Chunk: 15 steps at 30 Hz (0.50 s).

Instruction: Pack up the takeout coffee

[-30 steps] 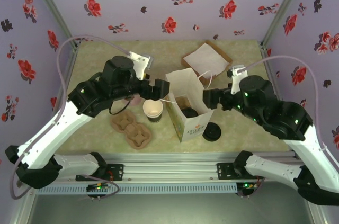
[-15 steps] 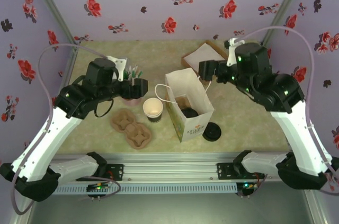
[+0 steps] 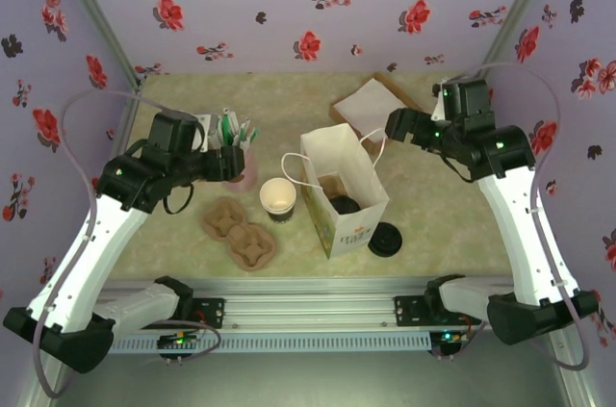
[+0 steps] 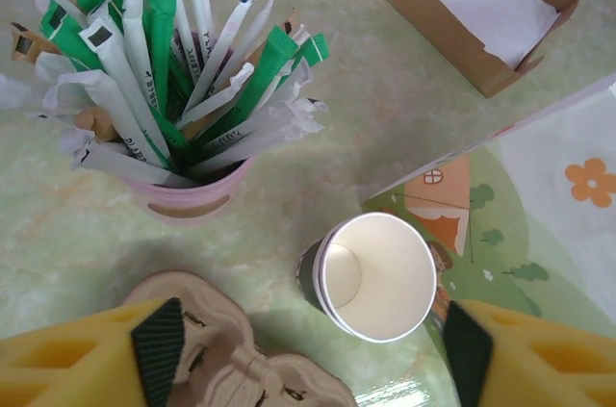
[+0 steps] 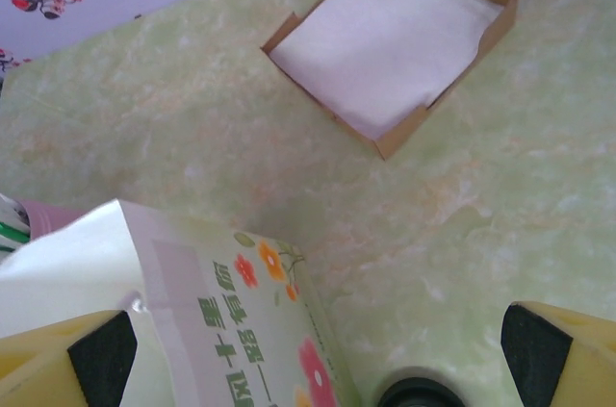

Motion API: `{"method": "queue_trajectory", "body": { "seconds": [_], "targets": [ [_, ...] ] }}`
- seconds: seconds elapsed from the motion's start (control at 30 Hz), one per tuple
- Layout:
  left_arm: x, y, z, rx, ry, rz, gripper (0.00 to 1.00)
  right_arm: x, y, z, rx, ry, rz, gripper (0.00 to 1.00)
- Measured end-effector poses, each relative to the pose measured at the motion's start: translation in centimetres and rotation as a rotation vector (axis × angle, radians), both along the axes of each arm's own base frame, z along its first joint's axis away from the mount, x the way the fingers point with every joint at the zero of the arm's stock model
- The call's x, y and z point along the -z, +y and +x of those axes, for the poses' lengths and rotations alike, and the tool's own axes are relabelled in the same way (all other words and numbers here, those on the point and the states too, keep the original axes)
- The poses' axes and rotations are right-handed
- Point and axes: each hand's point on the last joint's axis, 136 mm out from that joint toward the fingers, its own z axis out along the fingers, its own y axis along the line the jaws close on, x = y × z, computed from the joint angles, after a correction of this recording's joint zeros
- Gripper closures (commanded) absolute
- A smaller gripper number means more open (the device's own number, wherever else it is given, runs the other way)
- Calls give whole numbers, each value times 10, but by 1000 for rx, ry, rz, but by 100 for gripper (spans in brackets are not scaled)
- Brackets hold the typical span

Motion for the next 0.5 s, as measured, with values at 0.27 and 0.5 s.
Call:
{"method": "queue_trajectory", "body": {
  "seconds": [0.27,0.5],
  "targets": [
    [23,-12,18,25,74,36,59,16,-15,-23,32,-34,-2,1],
    [44,-17,44,33,137,74,59,27,-22,-35,46,-44,-8,1]
  ]
}}
